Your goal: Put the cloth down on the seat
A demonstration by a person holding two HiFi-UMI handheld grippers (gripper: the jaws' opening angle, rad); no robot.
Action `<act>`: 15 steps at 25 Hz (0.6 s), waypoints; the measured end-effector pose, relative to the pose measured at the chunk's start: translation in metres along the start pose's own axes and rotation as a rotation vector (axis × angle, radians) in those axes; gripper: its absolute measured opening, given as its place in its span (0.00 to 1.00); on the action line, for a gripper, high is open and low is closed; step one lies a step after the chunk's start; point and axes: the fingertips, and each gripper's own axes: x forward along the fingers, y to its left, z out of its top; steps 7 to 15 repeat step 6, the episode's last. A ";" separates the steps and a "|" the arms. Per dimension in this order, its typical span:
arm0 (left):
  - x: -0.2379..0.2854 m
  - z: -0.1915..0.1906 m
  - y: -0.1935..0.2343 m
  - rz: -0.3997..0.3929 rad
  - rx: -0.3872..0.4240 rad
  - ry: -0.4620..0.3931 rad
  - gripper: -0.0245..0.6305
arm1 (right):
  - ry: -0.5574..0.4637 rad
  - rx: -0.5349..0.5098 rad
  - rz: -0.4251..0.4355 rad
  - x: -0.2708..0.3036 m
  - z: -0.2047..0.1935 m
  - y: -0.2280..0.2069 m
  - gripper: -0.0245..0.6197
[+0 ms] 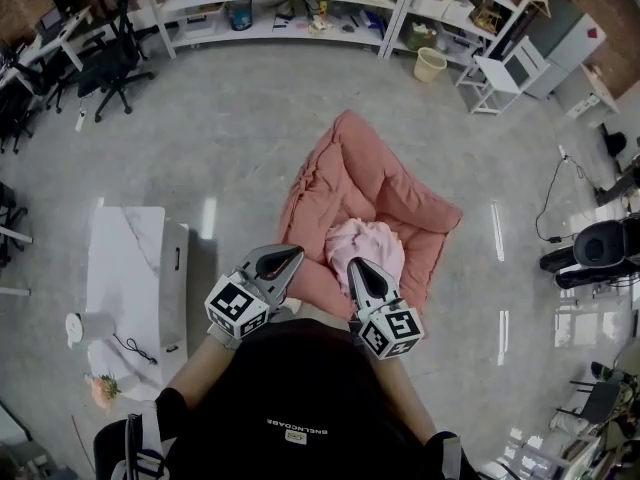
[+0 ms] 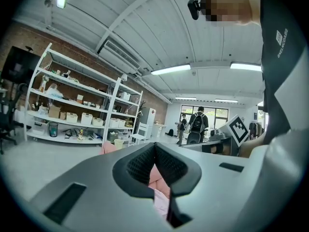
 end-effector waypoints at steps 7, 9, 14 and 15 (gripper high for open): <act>-0.004 -0.003 0.006 -0.009 -0.014 0.003 0.06 | 0.000 0.001 -0.007 0.004 -0.003 0.003 0.10; -0.004 -0.003 0.006 -0.009 -0.014 0.003 0.06 | 0.000 0.001 -0.007 0.004 -0.003 0.003 0.10; -0.004 -0.003 0.006 -0.009 -0.014 0.003 0.06 | 0.000 0.001 -0.007 0.004 -0.003 0.003 0.10; -0.004 -0.003 0.006 -0.009 -0.014 0.003 0.06 | 0.000 0.001 -0.007 0.004 -0.003 0.003 0.10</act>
